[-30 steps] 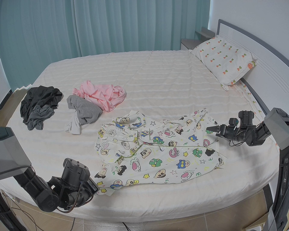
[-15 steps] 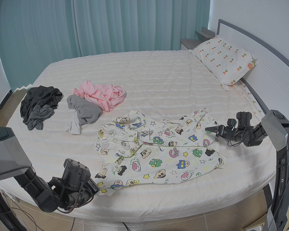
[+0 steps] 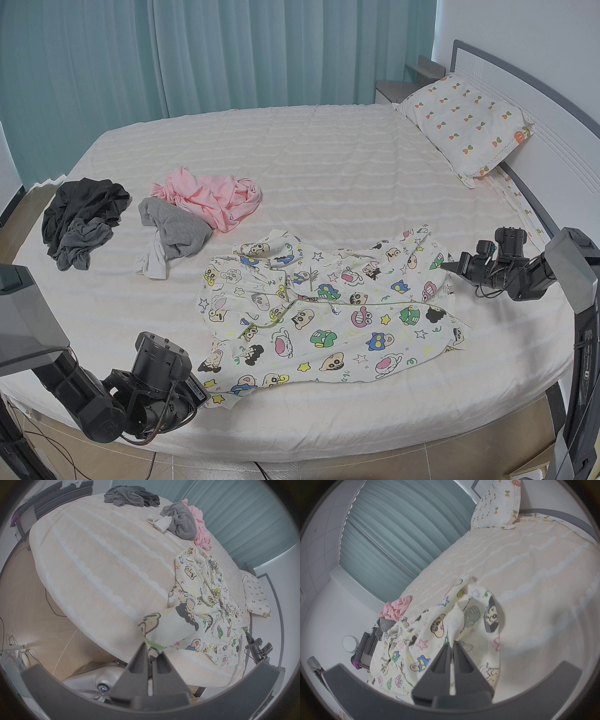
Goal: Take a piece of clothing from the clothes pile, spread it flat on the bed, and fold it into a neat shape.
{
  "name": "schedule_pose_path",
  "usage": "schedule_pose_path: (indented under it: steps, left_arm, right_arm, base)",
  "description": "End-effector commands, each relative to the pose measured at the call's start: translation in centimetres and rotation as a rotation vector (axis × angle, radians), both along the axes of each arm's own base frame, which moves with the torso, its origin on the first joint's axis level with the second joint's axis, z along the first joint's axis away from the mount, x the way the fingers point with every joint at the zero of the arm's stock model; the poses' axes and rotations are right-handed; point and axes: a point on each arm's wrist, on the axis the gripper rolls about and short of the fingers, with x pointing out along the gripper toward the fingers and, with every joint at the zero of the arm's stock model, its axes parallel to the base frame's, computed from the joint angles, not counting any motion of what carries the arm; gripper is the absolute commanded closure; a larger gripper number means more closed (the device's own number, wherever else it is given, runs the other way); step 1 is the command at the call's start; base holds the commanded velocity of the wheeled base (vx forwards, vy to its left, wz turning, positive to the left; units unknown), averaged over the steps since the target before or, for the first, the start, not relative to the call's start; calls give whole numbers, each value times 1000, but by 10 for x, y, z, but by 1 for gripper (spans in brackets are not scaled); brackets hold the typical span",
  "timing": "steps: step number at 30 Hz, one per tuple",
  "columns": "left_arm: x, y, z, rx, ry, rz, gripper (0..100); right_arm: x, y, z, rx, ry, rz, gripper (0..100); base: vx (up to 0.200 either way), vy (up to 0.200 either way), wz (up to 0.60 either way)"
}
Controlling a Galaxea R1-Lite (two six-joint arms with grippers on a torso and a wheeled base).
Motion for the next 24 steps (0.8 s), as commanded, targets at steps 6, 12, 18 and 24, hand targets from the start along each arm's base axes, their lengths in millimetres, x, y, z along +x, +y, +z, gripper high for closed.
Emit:
schedule_pose_path:
  steps: [6, 12, 18, 24]
  left_arm:
    - [0, 0, -1, 4, 0, 5, 100]
    - [1, -1, 0, 5, -6, 6, 100]
    - [3, -1, 0, -2, -25, 11, 100]
    - [8, -3, -7, 18, -54, 36, 100]
  right_arm:
    - [15, 0, 17, 25, -74, -33, 100]
    - [34, -2, 21, 37, -122, -129, 100]
    - [44, 0, 24, 71, -173, -171, 100]
    - [55, 5, 22, 63, -222, -216, 100]
  base:
    - [0, 0, 0]
    - [0, 0, 0]
    - [0, 0, 0]
    - [0, 0, 0]
